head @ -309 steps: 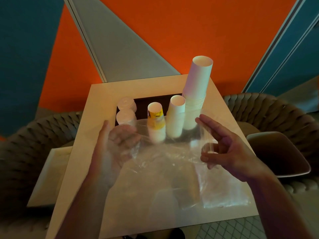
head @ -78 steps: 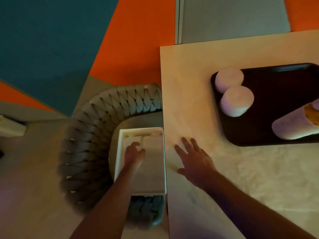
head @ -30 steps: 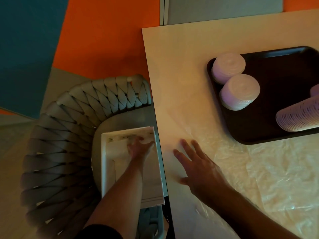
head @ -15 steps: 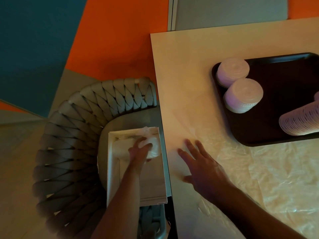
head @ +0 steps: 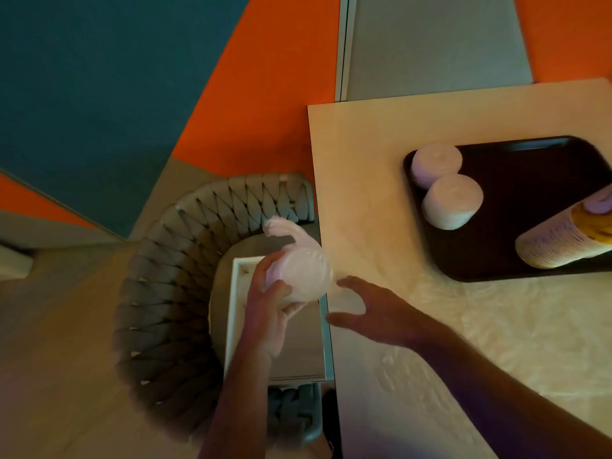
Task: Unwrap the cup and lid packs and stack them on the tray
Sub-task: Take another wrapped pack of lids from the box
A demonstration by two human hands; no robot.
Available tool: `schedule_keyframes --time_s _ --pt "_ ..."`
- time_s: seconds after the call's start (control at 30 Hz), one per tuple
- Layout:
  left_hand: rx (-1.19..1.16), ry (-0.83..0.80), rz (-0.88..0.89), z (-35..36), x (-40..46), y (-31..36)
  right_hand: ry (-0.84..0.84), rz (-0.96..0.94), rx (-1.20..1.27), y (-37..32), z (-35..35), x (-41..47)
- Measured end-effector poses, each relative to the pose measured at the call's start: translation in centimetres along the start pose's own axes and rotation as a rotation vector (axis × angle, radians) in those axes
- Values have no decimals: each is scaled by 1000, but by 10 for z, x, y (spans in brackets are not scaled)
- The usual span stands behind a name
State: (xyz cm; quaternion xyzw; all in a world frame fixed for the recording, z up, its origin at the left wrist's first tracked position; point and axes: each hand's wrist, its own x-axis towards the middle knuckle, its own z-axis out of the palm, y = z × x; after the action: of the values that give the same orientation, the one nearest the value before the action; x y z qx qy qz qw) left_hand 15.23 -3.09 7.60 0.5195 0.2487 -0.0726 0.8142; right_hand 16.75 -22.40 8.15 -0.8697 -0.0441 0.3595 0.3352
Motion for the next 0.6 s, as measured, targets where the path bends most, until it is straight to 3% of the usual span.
schedule_keyframes --time_s 0.07,0.17,0.43,0.6 --pt "-2 -18 27 12 -22 7 -11 -21 467 -8 -7 -16" --pt "-5 -104 68 32 -48 11 -59 -78 875 -11 -14 -38" --pt "66 -333 95 101 -116 9 -110 -308 1211 26 -52 -108" --pt "-24 -330 36 141 -147 7 -258 -416 1548 65 -86 -157"
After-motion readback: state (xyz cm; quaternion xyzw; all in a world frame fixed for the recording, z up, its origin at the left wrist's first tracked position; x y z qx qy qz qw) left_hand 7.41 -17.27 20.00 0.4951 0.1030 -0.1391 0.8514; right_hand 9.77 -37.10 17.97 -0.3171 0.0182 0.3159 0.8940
